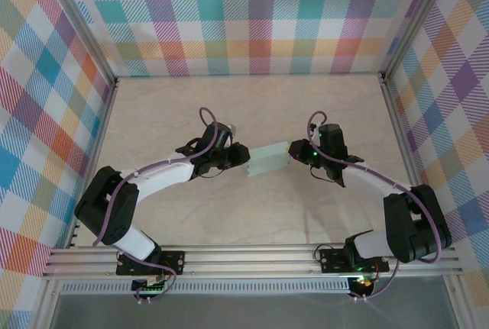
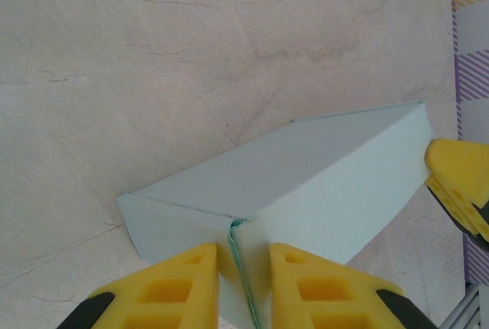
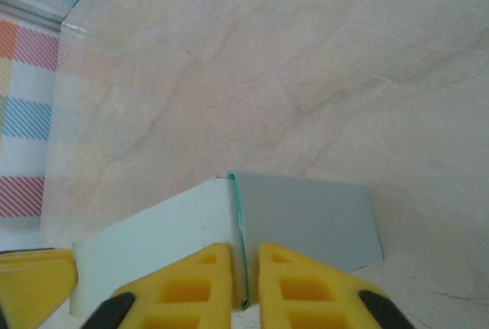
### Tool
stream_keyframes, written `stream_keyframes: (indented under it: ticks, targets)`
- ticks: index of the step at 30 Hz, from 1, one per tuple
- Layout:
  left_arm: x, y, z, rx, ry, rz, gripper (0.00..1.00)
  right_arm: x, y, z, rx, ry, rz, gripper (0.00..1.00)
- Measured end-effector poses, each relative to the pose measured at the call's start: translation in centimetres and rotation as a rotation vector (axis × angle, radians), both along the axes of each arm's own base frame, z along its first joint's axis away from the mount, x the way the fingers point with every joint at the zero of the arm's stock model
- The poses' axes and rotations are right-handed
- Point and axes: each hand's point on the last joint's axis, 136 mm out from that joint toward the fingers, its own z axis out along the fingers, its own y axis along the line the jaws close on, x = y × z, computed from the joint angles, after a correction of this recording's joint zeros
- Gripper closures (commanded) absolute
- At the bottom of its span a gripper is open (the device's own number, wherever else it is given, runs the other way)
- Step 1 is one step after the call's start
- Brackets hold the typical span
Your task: Fold the paper box
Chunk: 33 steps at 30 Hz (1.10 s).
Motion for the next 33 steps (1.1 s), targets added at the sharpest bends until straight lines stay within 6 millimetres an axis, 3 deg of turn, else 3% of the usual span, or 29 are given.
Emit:
stream_keyframes:
  ticks: [5,7,12,15,19,22,25,27,33]
  targets:
    - [0.0,0.0,0.0,0.000,0.000,0.000,0.80,0.1,-0.1,0.1,0.022,0.010,-0.017,0.98]
    - [0.0,0.0,0.0,0.000,0.000,0.000,0.79,0.1,-0.1,0.1,0.026,0.013,-0.019,0.77]
    - [0.1,-0.1,-0.1,0.001,0.001,-0.001,0.78,-0.4,0.0,-0.5,0.036,0.054,-0.014,0.57]
    - [0.1,-0.1,0.0,0.001,0.001,0.000,0.78,-0.3,0.4,-0.8,0.050,0.072,-0.003,0.59]
    - [0.2,-0.1,0.0,0.003,0.000,-0.002,0.76,0.3,0.5,-0.6,0.070,0.061,-0.011,0.80]
    - [0.2,-0.1,0.0,0.007,-0.008,-0.009,0.65,0.5,0.4,-0.5,0.073,0.058,-0.021,0.80]
    - [0.1,0.1,0.1,0.021,-0.013,-0.011,0.52,0.4,0.4,-0.5,0.070,0.058,-0.021,0.64]
    - [0.1,0.3,0.1,0.039,-0.007,-0.014,0.48,0.4,0.4,-0.7,0.066,0.064,-0.022,0.57]
    - [0.3,0.9,0.3,0.138,0.023,-0.044,0.23,0.0,0.2,-1.1,0.046,0.090,-0.022,0.36]
